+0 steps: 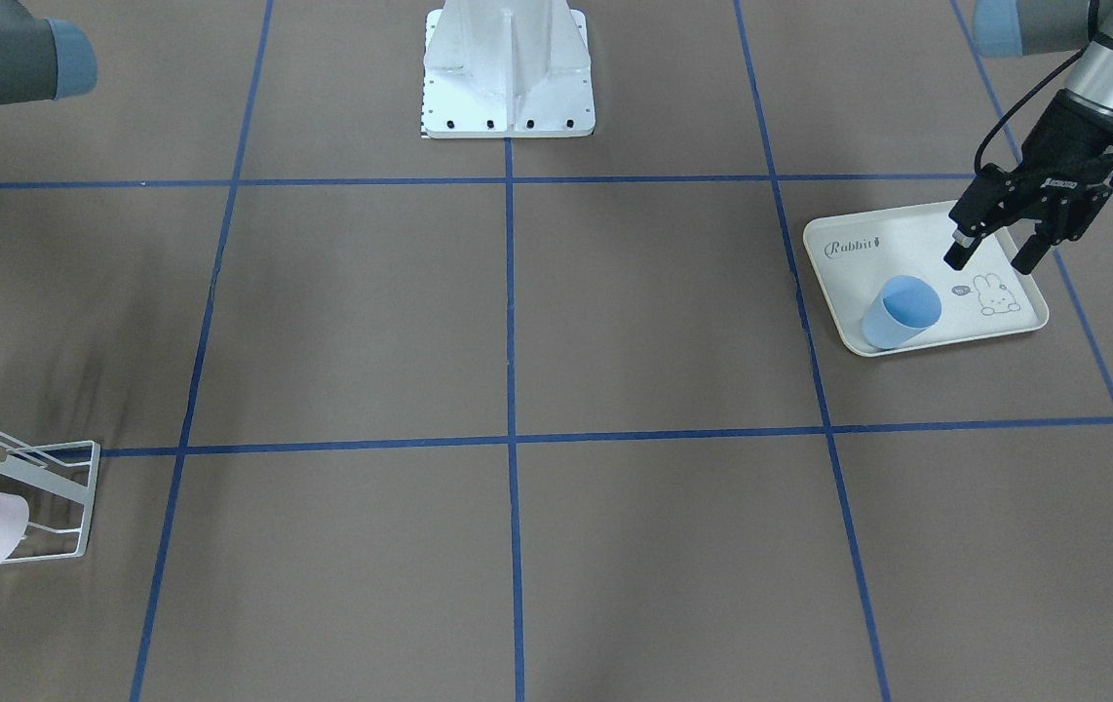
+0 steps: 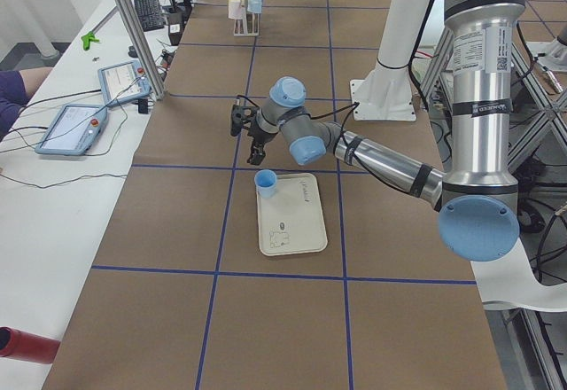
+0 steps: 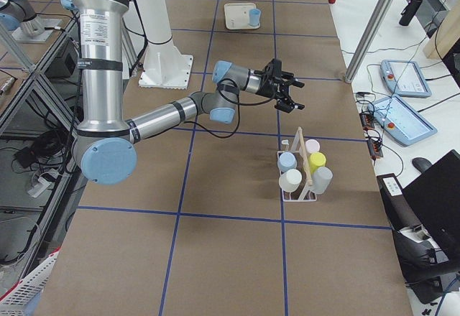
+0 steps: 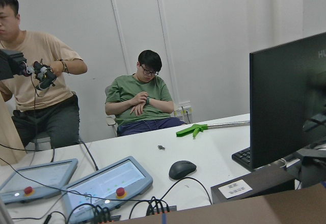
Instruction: Transfer IKEA cup to right arm and place on rack
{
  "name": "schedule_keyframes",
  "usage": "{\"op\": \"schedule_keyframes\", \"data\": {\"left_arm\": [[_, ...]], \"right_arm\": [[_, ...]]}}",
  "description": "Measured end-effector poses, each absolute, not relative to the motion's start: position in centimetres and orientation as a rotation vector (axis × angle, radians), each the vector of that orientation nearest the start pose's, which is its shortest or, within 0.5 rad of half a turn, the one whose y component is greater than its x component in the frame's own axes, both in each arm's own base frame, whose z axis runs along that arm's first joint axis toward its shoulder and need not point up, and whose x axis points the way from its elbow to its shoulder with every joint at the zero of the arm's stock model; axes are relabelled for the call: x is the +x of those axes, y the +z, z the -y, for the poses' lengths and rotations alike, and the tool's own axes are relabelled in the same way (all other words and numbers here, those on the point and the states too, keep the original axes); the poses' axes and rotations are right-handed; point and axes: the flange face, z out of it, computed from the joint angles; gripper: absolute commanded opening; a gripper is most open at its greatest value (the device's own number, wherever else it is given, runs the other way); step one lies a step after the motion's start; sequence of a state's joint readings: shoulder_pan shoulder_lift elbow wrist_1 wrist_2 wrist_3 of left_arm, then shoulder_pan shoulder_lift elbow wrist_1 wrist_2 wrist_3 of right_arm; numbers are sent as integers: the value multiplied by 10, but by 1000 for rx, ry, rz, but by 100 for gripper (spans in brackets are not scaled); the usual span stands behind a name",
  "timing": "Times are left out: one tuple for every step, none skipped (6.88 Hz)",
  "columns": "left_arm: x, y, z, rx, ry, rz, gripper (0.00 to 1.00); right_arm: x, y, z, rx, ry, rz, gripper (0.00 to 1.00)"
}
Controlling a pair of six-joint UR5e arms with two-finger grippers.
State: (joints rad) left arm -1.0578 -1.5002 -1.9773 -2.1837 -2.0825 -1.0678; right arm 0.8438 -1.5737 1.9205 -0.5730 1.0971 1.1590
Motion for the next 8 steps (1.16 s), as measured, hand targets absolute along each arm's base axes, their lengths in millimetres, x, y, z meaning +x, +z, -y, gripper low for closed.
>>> {"op": "schedule_keyframes", "data": {"left_arm": [[160,438,451,231,-256,-976,100],[164,446,450,149,-254,-959,100],[168,454,450,73,-244,-934,100],[172,463,451,11,-227,-905,100],[177,472,458,-33,-218,-881,100],[185,480,471,-59,-220,-865,100],[193,486,484,-73,-222,-855,100],[197,491,490,-81,-225,-850,100]], "right_arm": [[-191,358,475,1059,729,978,100],[-203,339,477,978,781,1112,100],[-220,320,477,888,842,1241,100],[-241,299,474,791,905,1366,100],[-263,278,468,696,950,1475,100],[-280,263,461,622,978,1546,100],[-290,254,457,575,995,1589,100],[-297,249,454,551,997,1609,100]]}}
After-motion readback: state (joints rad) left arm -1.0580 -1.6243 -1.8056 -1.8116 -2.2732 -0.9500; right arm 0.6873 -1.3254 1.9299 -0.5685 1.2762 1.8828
